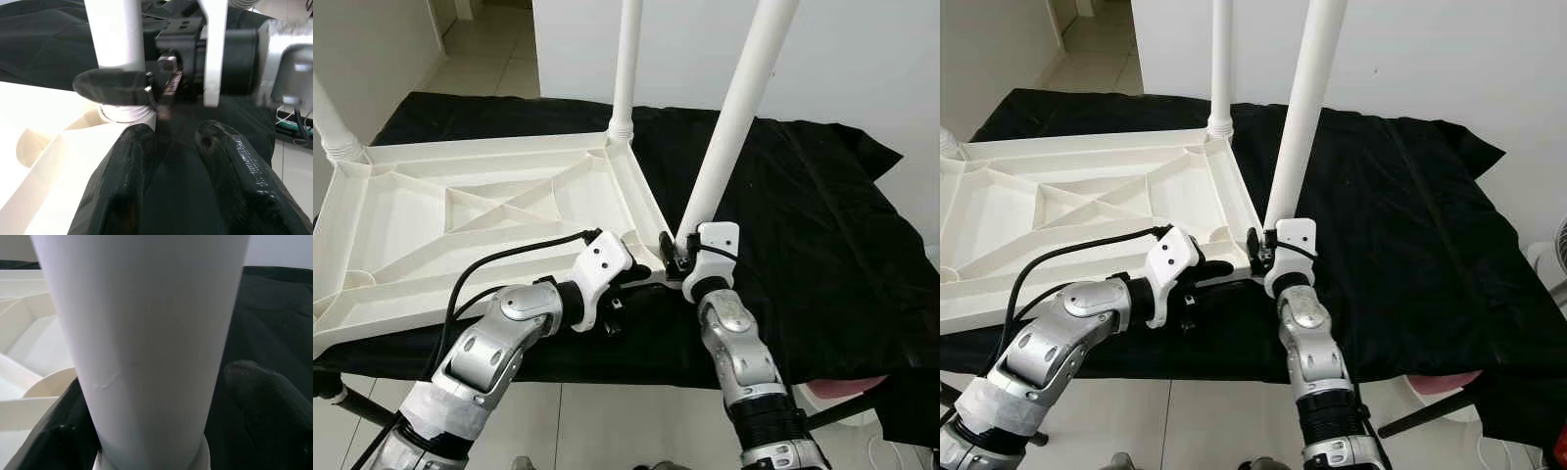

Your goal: Building children table

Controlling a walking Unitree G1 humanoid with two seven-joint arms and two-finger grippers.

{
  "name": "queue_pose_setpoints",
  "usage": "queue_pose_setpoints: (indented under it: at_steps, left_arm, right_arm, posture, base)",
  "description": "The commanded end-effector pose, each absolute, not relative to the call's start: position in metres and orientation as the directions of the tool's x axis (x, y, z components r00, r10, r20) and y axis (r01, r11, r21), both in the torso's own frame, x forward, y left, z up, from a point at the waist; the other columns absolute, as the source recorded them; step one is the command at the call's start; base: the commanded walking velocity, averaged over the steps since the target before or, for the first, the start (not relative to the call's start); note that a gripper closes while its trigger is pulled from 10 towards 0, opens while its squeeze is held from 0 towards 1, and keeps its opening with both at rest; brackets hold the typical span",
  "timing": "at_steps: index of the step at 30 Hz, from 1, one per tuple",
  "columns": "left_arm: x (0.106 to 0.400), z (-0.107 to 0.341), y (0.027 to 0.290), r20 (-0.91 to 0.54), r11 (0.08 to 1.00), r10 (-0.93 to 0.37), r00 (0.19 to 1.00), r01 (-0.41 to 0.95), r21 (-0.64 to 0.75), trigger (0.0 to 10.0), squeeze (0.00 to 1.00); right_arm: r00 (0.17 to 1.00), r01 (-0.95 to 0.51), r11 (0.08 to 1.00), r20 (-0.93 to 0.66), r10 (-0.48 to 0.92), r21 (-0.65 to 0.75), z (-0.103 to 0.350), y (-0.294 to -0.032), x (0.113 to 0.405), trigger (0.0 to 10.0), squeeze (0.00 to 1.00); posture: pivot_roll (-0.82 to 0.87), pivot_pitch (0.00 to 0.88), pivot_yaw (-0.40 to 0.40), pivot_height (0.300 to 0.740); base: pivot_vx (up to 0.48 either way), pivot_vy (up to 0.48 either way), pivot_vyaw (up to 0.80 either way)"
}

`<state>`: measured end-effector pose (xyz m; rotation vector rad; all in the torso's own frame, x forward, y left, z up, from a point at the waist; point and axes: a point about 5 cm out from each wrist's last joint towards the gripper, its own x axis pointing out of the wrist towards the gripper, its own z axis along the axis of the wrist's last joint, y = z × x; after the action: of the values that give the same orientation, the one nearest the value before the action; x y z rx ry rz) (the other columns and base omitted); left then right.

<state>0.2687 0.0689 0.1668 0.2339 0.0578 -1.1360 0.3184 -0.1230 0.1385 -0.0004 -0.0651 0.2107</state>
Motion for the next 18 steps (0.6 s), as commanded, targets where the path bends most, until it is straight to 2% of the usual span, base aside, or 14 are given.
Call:
queue_pose_setpoints:
  at_steps: [1, 9, 11, 16, 18]
  left_arm:
    - [0.269, 0.166, 0.071, -0.166, 0.404, -0.888, 0.428, 0.900, 0.164, 10.0, 0.00]
    - [0.270, 0.167, 0.071, -0.166, 0.399, -0.890, 0.425, 0.901, 0.169, 10.0, 0.00]
    - [0.270, 0.168, 0.071, -0.166, 0.400, -0.889, 0.427, 0.900, 0.171, 10.0, 0.00]
    - [0.270, 0.168, 0.072, -0.165, 0.405, -0.887, 0.431, 0.899, 0.170, 10.0, 0.00]
    - [0.269, 0.167, 0.071, -0.166, 0.402, -0.889, 0.427, 0.900, 0.169, 10.0, 0.00]
  right_arm:
    - [0.956, -0.289, 0.957, 0.056, 0.289, -0.008, 0.141, -0.125, 0.321, 10.0, 0.00]
    - [0.890, -0.448, 0.890, 0.052, 0.453, -0.081, 0.147, -0.130, 0.325, 10.0, 0.00]
    - [0.820, -0.564, 0.818, 0.039, 0.571, -0.110, 0.150, -0.135, 0.331, 10.0, 0.00]
    - [0.764, -0.634, 0.759, 0.034, 0.645, -0.149, 0.155, -0.135, 0.334, 10.0, 0.00]
    - [0.709, -0.693, 0.701, 0.015, 0.705, -0.167, 0.155, -0.132, 0.335, 10.0, 0.00]
  posture:
    - [0.01, 0.020, -0.054, 0.740]
    - [0.02, 0.014, -0.048, 0.740]
    - [0.02, 0.010, -0.046, 0.740]
    - [0.01, 0.014, -0.040, 0.740]
    - [0.01, 0.015, -0.038, 0.740]
  base:
    - [0.000, 0.000, 0.00]
    - [0.000, 0.000, 0.00]
    - [0.000, 0.000, 0.00]
    - [0.000, 0.000, 0.00]
    - [0.000, 0.000, 0.00]
